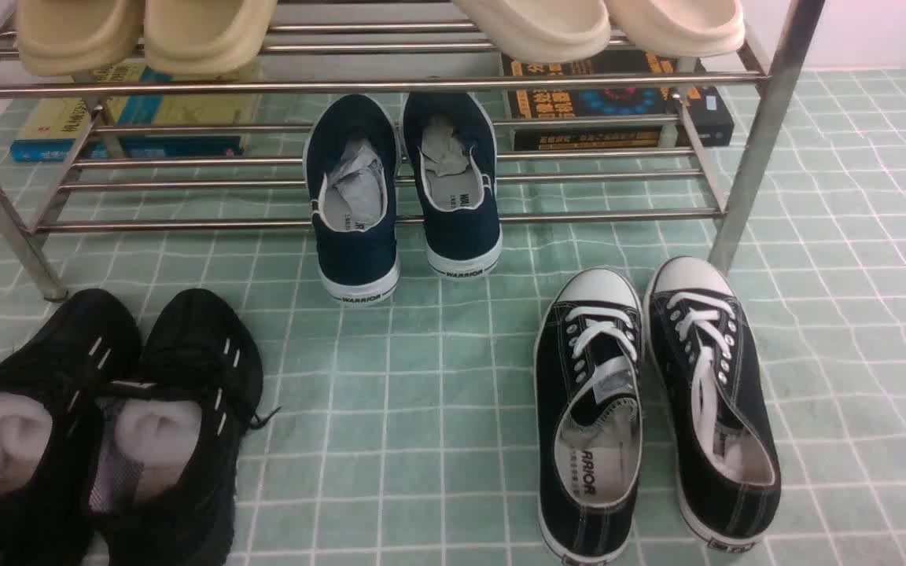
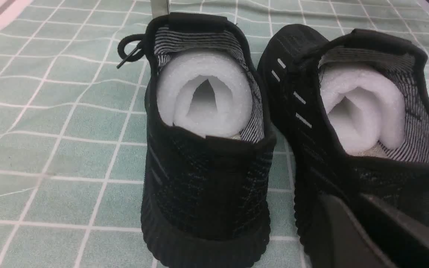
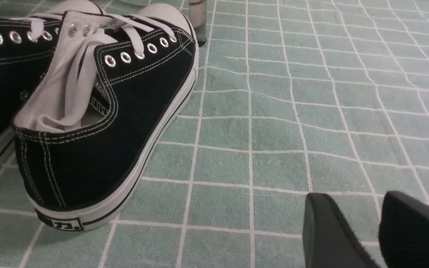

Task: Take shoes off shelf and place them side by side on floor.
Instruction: 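Grasp a shoe standing on the lower shelf of the shoe rack with the left gripper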

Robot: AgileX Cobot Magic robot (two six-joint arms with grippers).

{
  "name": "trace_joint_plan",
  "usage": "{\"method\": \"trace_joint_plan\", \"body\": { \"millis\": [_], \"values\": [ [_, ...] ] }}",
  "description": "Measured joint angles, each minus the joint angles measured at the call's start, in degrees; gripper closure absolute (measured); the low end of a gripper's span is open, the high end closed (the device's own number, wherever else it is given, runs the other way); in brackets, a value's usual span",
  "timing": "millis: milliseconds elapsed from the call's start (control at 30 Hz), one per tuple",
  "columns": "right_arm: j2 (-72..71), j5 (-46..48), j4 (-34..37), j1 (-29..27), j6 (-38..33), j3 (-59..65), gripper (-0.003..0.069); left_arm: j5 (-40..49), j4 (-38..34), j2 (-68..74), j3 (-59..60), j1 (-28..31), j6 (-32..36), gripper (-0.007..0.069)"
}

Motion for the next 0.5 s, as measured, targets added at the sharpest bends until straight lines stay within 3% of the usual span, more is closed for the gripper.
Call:
{"method": "trace_joint_plan", "body": {
  "millis": [500],
  "values": [
    [0.00,0.00,0.00,0.00,0.00,0.00,0.0419,0.00,2.26,0.00,0.00,0.00,0.00,0.0497]
  ]
}}
